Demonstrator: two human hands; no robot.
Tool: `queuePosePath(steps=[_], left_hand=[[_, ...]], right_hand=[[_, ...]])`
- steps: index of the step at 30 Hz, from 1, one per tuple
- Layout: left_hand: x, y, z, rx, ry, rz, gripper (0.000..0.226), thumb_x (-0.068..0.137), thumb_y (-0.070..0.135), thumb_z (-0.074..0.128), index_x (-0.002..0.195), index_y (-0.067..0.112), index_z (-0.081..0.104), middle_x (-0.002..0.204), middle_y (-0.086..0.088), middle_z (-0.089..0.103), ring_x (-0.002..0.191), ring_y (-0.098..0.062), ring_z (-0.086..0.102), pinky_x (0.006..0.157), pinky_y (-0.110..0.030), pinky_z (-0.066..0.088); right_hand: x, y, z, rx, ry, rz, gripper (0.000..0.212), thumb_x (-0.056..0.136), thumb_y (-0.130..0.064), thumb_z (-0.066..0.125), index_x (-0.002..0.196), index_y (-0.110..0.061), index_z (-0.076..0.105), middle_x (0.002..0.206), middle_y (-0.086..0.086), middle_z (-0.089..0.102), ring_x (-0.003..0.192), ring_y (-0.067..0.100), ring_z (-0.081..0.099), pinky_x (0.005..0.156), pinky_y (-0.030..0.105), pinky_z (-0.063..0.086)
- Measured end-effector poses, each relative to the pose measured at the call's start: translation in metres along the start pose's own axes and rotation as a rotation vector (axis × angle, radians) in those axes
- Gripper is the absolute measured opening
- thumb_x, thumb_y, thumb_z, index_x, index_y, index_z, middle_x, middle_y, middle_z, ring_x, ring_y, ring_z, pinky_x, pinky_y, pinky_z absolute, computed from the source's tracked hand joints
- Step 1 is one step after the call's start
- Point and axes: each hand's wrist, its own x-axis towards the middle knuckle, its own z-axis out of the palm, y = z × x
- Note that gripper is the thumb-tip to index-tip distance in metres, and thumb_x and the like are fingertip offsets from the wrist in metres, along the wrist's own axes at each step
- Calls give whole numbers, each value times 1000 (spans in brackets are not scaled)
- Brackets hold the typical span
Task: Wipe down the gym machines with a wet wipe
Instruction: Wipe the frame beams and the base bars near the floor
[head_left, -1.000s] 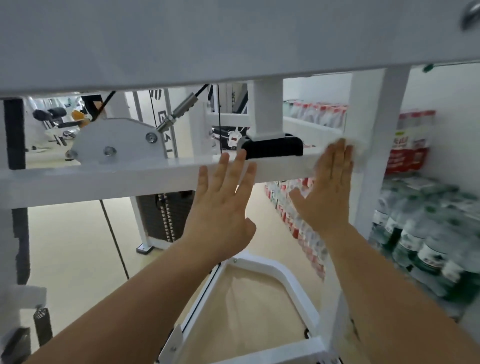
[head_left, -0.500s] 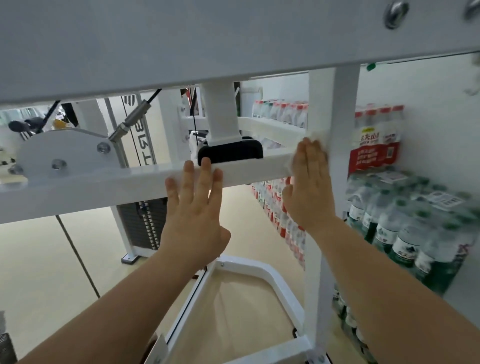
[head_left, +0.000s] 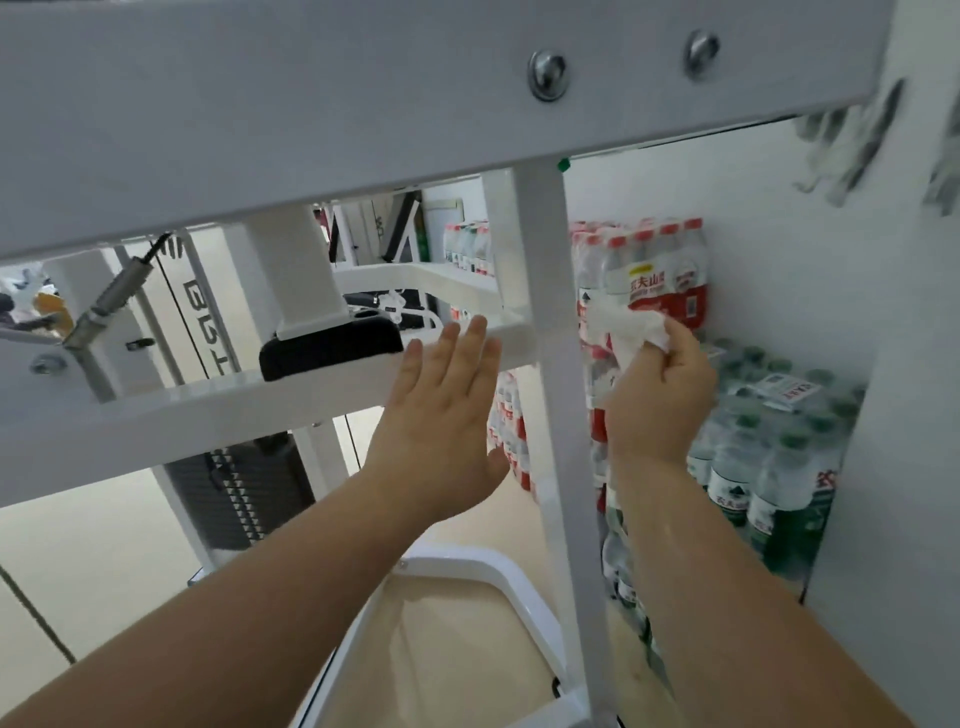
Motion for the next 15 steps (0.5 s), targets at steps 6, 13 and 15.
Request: queuePosePath(steps=[6,13,15], left_hand=[[13,4,23,-44,-13,-33,116,76,57,49,156,6,-19,161,-12,-34,148,-28,-34,122,-50,-16],[15,5,31,-28,33,-25,115,68,49,56,159,2,4,167,-15,-12,154,-31,-15,122,-50,-13],[16,6,33,0,23,-36,116,67,47,59,159,1,4,167,-16,-12,154,-32,-14,123,-50,-13]], right_hand=[[-5,4,35,-145,-364,-306,56,106,-33,41,158,-12,33,163,7,35,151,19,30,123,45,30],[-37,85,22,-591,-634,-713,88,104,-58,29,159,6,5,168,22,-5,156,39,-8,125,58,12],[-39,99,16,-640,-653,-756,86,104,-55,34,158,6,6,168,24,-4,155,42,-7,123,61,15]])
